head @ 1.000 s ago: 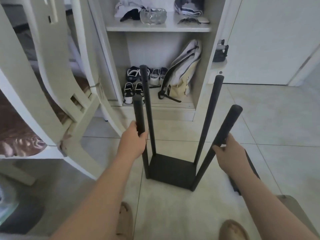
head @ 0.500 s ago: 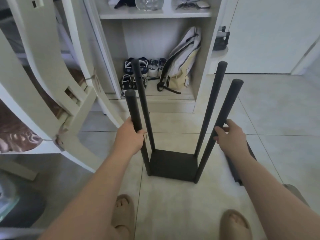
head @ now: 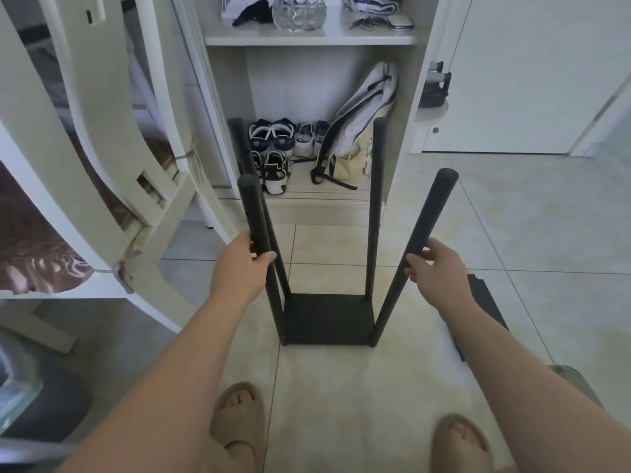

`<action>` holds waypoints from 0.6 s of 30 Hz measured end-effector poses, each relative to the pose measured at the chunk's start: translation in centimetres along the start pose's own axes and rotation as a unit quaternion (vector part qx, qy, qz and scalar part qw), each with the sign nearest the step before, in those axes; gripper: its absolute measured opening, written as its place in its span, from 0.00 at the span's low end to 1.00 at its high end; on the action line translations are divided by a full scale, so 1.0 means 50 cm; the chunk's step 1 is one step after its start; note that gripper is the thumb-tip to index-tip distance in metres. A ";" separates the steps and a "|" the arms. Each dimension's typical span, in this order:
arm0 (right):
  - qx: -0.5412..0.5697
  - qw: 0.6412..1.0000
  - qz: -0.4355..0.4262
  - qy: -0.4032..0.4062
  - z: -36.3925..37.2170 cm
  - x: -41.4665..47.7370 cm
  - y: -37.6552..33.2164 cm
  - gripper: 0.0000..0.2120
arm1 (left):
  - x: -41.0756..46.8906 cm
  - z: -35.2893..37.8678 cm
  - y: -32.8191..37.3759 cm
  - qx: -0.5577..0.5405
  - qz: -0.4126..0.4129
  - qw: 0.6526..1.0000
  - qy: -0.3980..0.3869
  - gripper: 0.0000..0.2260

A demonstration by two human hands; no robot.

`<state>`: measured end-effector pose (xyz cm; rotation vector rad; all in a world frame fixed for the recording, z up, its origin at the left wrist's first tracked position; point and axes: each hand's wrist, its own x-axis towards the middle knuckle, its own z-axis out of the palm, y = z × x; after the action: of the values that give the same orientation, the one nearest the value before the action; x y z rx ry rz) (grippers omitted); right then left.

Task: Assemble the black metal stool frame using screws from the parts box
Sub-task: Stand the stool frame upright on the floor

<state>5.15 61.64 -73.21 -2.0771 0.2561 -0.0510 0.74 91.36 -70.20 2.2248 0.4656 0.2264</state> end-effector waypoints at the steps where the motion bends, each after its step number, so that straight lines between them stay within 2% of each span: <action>1: -0.004 1.000 0.000 0.001 -0.002 0.000 -0.001 0.16 | 0.001 -0.001 -0.003 -0.001 0.005 1.000 -0.002 0.16; 10: -0.038 0.999 0.000 0.003 -0.013 -0.020 -0.006 0.13 | 0.013 0.001 -0.016 -0.018 0.023 1.000 0.003 0.13; 18: -0.058 0.998 0.000 -0.025 -0.022 -0.022 -0.017 0.12 | 0.020 0.002 -0.022 -0.018 0.010 1.000 -0.013 0.15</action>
<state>4.04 61.36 -71.84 -2.1915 0.2322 0.0157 1.40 92.35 -71.10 2.1958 0.4213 0.2153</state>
